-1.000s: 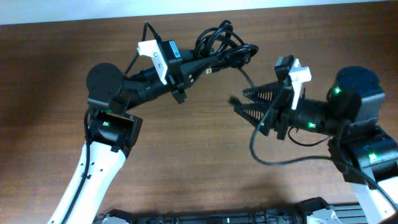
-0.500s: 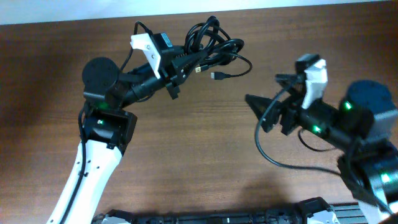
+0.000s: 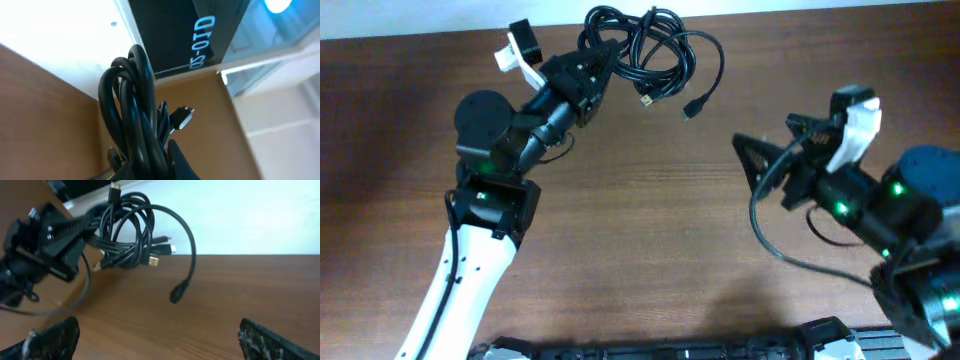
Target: Untangle cables
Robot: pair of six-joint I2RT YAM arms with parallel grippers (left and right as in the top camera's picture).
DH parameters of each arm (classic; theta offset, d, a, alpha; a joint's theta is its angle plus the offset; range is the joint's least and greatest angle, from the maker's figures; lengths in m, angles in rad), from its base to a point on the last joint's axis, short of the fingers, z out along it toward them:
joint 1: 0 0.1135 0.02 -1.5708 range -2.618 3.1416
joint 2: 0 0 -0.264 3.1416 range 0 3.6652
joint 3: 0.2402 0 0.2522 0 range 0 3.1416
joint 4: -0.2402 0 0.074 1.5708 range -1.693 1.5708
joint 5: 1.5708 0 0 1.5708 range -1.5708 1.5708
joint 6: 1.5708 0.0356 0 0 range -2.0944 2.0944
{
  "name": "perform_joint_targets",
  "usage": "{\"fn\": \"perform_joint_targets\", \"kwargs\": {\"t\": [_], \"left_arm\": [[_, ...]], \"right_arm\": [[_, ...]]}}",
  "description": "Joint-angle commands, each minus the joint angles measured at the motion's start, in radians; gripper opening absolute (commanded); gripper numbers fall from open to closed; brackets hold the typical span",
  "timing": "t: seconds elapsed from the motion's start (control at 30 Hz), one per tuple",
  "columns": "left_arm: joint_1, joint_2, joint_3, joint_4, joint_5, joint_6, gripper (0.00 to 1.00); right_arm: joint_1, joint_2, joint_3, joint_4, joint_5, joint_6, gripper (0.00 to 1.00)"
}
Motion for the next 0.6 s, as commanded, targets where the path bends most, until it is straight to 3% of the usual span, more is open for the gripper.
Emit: {"fn": "perform_joint_targets", "kwargs": {"t": [0.0, 0.2, 0.3, 0.57], "left_arm": [[-0.003, -0.006, 0.014, 0.011, -0.034, -0.221, 0.0], [-0.03, -0.006, 0.014, 0.011, -0.069, -0.28, 0.0], [-0.093, -0.006, 0.014, 0.018, -0.131, -0.281, 0.0], [-0.134, -0.006, 0.014, 0.021, -0.125, -0.251, 0.0]], "right_arm": [[-0.001, 0.087, 0.001, 0.039, -0.041, 0.17, 0.99], [0.106, 0.239, 0.001, 0.183, -0.132, 0.256, 0.92], [0.18, 0.275, 0.001, 0.207, -0.011, 0.296, 0.92], [0.182, 0.282, 0.001, 0.257, 0.096, 0.336, 0.9]]}}
